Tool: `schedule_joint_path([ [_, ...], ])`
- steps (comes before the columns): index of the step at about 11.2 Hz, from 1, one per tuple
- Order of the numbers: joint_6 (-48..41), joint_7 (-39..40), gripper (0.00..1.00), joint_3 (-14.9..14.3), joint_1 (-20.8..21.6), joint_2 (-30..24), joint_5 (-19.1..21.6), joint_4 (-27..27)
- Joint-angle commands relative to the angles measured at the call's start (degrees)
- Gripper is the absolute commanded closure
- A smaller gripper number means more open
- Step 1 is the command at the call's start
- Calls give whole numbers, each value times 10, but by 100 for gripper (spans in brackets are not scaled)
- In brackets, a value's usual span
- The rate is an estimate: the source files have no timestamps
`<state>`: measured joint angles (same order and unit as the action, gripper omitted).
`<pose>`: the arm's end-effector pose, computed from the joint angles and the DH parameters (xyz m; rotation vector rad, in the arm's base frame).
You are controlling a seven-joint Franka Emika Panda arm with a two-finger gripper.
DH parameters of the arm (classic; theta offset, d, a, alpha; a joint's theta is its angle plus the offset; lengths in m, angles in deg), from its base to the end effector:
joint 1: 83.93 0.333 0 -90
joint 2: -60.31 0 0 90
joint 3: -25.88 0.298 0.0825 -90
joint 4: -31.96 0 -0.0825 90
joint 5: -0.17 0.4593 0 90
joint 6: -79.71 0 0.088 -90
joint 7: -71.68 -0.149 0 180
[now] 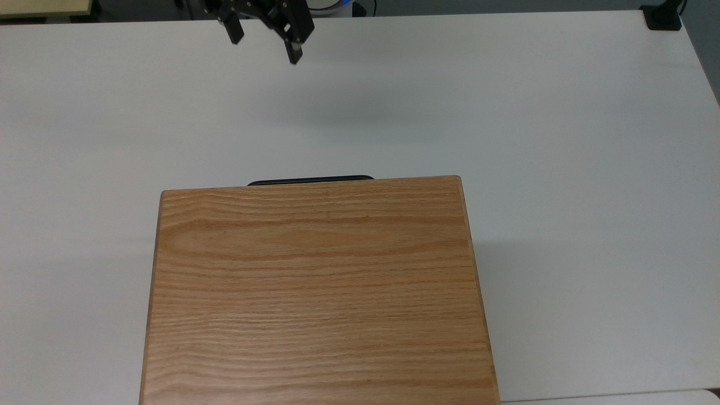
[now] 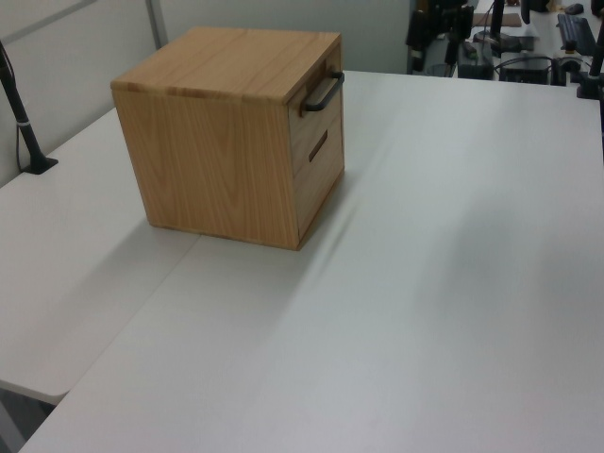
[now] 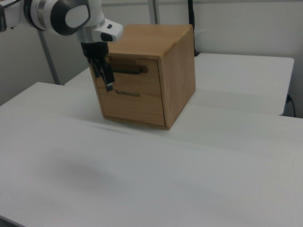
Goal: Open the drawer by sliding it
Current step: 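Lower the gripper onto the black handle of the upper drawer and close it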
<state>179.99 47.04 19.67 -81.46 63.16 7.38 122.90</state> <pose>0.6650 -0.0258 0.5415 -2.9033 0.7573 -0.1351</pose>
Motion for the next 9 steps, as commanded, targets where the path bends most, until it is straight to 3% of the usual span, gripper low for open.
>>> schedule_joint_path([
  [1, 117, -201, 0, -17, 30, 24, 17, 2],
  [5, 282, -488, 7, -30, 72, 45, 15, 18],
  [7, 324, -529, 14, -66, 120, 48, 16, 37],
  [9, 345, -535, 22, -76, 136, 65, 16, 39],
])
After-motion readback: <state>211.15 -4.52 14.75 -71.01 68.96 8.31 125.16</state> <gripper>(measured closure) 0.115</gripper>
